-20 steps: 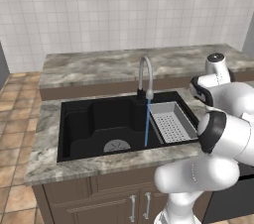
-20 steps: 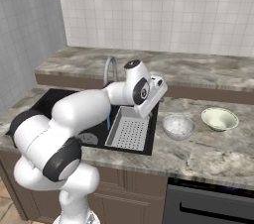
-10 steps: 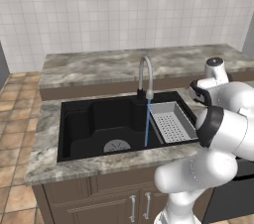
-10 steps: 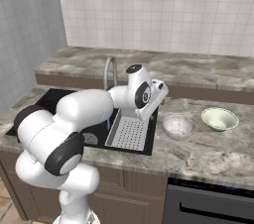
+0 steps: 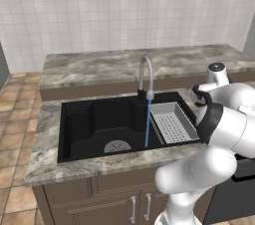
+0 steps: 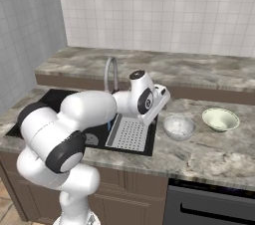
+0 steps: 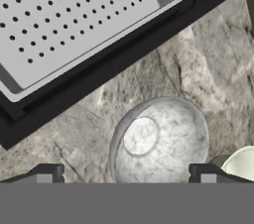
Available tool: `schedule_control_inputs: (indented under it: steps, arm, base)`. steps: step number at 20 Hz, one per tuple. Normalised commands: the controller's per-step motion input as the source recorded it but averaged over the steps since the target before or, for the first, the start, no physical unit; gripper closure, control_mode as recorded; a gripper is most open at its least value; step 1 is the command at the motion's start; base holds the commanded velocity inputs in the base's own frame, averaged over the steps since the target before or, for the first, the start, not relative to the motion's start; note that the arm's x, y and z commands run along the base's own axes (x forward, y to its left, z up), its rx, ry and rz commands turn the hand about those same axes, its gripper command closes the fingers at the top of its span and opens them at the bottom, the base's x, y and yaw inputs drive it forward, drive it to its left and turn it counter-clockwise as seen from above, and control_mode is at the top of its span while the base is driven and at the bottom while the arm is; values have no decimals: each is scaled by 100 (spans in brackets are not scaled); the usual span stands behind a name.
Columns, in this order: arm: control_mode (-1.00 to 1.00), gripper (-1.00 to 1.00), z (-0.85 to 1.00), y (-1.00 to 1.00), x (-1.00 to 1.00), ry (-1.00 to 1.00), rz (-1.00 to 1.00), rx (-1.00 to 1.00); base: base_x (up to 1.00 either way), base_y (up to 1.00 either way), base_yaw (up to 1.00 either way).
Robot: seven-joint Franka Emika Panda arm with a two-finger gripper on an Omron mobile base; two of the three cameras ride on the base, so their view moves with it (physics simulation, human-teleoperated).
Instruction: Rinse each bowl for a few seconds and place them down in the sink or on the counter.
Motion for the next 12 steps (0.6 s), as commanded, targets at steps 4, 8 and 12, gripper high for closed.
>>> schedule_control_inputs:
  steps: [4,8,12]
  arm:
    - [-100,-100,-30,-5,2,0,0,0]
    - [-100,-100,-28,-4,2,0,0,0]
    - [-100,-100,-28,-6,3,0,0,0]
  base:
    - [0,0,0]
    - [0,0,0]
    - [0,0,0]
